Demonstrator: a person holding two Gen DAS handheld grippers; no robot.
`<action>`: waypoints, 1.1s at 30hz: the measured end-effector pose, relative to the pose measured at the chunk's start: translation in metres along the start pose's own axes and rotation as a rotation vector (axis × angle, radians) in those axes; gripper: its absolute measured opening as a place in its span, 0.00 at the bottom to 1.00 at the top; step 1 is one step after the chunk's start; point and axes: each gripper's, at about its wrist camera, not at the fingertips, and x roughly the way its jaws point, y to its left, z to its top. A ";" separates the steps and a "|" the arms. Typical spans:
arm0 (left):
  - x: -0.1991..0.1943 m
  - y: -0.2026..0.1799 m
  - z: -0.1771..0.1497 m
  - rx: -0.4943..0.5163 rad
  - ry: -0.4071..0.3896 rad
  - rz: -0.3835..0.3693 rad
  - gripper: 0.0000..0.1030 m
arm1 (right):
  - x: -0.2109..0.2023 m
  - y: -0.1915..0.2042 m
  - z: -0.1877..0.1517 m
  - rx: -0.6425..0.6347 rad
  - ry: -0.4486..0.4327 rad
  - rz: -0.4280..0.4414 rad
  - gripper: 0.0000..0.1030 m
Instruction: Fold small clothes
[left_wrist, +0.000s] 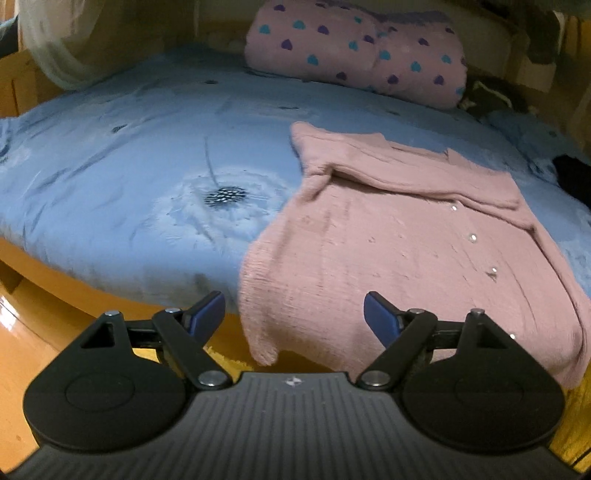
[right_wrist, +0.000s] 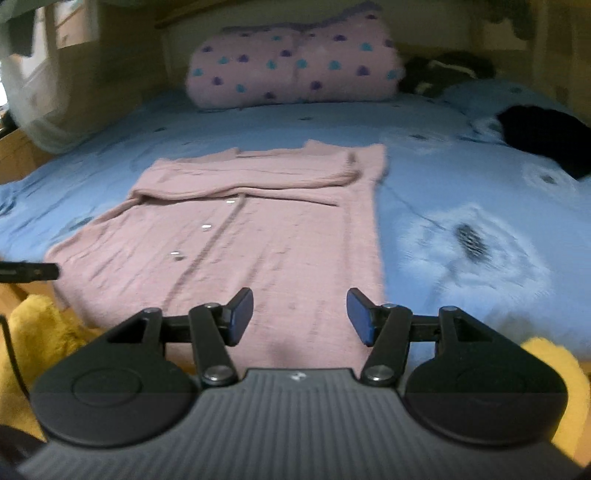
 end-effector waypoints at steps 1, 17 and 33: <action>0.001 0.004 0.000 -0.014 -0.007 -0.006 0.83 | 0.000 -0.004 -0.001 0.015 0.002 -0.014 0.57; 0.028 0.011 -0.014 -0.084 -0.004 -0.179 0.83 | 0.010 -0.024 -0.019 0.113 0.069 -0.060 0.57; 0.039 0.017 -0.024 -0.108 0.049 -0.232 0.70 | 0.019 -0.018 -0.026 0.120 0.098 0.058 0.63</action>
